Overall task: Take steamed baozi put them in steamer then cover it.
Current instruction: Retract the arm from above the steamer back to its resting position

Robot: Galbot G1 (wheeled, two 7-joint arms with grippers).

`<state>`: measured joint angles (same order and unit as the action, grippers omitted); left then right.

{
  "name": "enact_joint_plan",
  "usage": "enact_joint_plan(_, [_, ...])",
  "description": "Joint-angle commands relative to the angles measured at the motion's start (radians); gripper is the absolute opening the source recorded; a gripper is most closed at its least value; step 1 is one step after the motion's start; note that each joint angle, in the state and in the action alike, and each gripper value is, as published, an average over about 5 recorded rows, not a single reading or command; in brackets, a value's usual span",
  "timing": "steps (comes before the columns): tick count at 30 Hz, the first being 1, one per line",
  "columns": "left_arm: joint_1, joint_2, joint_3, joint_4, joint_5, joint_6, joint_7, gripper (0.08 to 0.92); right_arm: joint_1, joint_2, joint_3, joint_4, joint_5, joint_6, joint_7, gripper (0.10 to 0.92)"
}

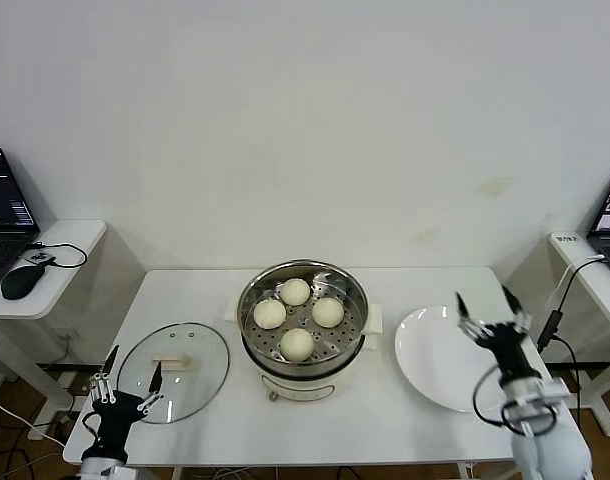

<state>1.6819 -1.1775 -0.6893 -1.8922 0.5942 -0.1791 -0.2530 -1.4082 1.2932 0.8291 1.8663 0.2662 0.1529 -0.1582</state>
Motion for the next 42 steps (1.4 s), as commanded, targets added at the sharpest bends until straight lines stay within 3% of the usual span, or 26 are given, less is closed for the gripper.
enact_joint_plan(1, [-0.006, 0.078, -0.055, 0.179, 0.602, -0.079, -0.032, 0.823, -0.137, 0.130, 0.178, -0.030, -0.050, 0.077, -0.008, 0.823])
enact_joint_plan(30, [-0.369, 0.129, 0.147, 0.406, 0.633, -0.045, 0.016, 0.823, -0.172, 0.170, 0.184, -0.052, -0.078, 0.122, 0.005, 0.823])
enact_joint_plan(42, [-0.424, 0.132, 0.165, 0.485, 0.621, -0.042, 0.020, 0.823, -0.190, 0.180, 0.199, -0.056, -0.098, 0.130, 0.001, 0.823])
